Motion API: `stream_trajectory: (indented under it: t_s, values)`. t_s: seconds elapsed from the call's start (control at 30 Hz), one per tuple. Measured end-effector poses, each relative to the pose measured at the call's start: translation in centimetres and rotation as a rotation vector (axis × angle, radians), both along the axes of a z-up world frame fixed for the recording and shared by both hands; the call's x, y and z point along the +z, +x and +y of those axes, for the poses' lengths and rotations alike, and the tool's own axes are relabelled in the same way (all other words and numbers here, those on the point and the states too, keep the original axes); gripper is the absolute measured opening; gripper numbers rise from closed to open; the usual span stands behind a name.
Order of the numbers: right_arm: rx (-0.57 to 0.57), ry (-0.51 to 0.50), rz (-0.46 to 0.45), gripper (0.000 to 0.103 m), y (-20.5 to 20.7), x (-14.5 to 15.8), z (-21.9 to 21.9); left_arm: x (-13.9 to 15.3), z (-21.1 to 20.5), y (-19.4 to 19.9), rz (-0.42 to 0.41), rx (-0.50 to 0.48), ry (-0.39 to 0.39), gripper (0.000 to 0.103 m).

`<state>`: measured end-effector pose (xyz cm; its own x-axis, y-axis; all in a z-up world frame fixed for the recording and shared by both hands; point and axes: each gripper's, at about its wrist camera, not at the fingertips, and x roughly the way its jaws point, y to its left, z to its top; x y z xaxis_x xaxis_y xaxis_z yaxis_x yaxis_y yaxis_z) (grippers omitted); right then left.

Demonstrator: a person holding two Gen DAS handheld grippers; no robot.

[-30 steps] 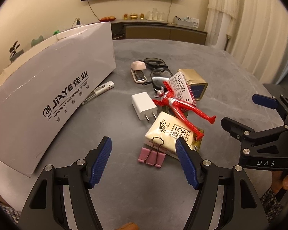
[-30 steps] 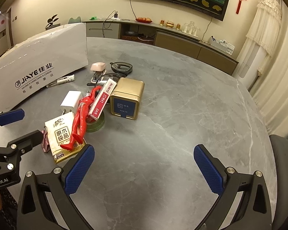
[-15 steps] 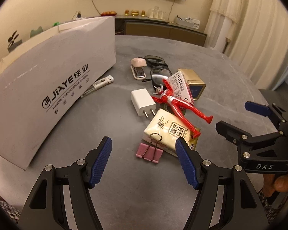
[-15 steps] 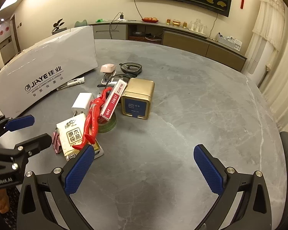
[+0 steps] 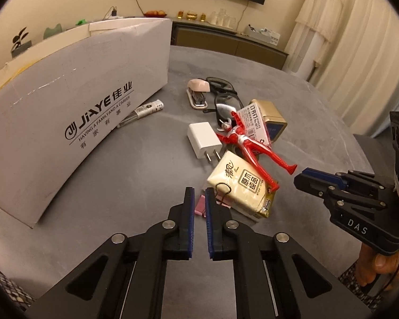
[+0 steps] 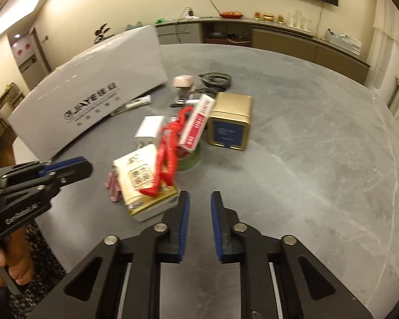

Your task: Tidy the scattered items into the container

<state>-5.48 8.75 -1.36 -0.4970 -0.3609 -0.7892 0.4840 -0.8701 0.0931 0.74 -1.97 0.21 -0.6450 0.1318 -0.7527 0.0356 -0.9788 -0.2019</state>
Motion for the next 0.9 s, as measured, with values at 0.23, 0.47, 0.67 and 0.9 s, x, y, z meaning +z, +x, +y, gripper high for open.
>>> stream_trajectory:
  t_s: [0.23,0.47,0.67,0.9]
  values:
    - [0.000,-0.035,-0.009,0.018,-0.2,0.3,-0.5,-0.1,-2.3,-0.1,-0.011,0.059,0.036,0.006]
    - [-0.003,-0.044,0.024,0.074,0.1,1.0,-1.0,-0.7,-5.6,-0.3,-0.026,0.144,0.120,0.036]
    - [0.012,-0.073,0.010,0.074,0.0,1.3,-1.7,0.9,-6.0,-0.1,0.015,0.166,-0.017,0.042]
    - [0.024,-0.140,-0.026,0.074,-1.1,2.8,-3.2,7.0,-7.6,1.3,0.164,0.143,-0.300,0.049]
